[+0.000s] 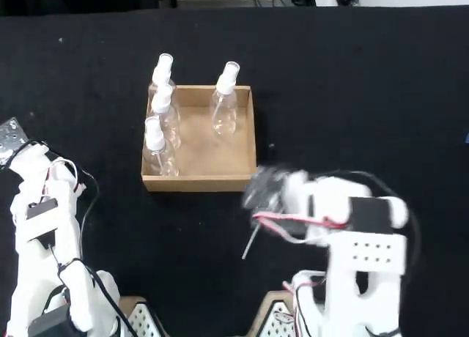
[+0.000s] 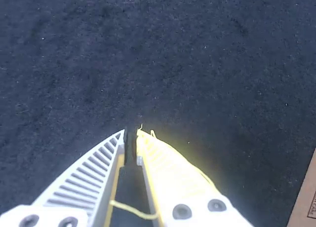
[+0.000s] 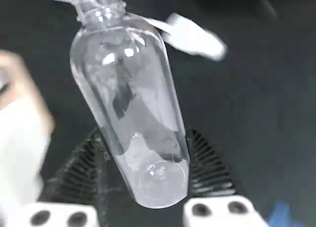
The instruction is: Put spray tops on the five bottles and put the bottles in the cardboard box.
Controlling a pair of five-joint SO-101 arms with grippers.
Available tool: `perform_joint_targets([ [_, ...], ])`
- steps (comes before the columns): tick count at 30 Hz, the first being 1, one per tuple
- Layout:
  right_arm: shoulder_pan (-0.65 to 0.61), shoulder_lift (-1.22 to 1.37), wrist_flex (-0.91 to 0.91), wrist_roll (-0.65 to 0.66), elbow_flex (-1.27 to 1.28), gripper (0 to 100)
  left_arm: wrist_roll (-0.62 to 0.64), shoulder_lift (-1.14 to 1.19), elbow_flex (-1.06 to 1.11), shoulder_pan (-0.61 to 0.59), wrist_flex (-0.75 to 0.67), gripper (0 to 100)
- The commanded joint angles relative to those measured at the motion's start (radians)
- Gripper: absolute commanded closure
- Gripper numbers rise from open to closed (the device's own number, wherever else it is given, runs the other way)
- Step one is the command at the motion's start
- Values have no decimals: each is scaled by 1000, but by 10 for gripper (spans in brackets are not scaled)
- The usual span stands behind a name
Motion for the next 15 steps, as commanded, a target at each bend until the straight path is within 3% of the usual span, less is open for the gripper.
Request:
perform_joint_targets([
  [1, 290, 65, -273, -249, -1, 949, 11, -35, -8, -8, -17, 967],
  [4, 453, 203, -423, -431, 21, 948, 6, -35, -5, 7, -17, 967],
  [9, 660, 509, -466, -628, -96, 949, 3, -35, -4, 19, -17, 967],
  [15, 717, 845, -431, -698, -309, 943, 3, -35, -4, 21, -17, 967],
])
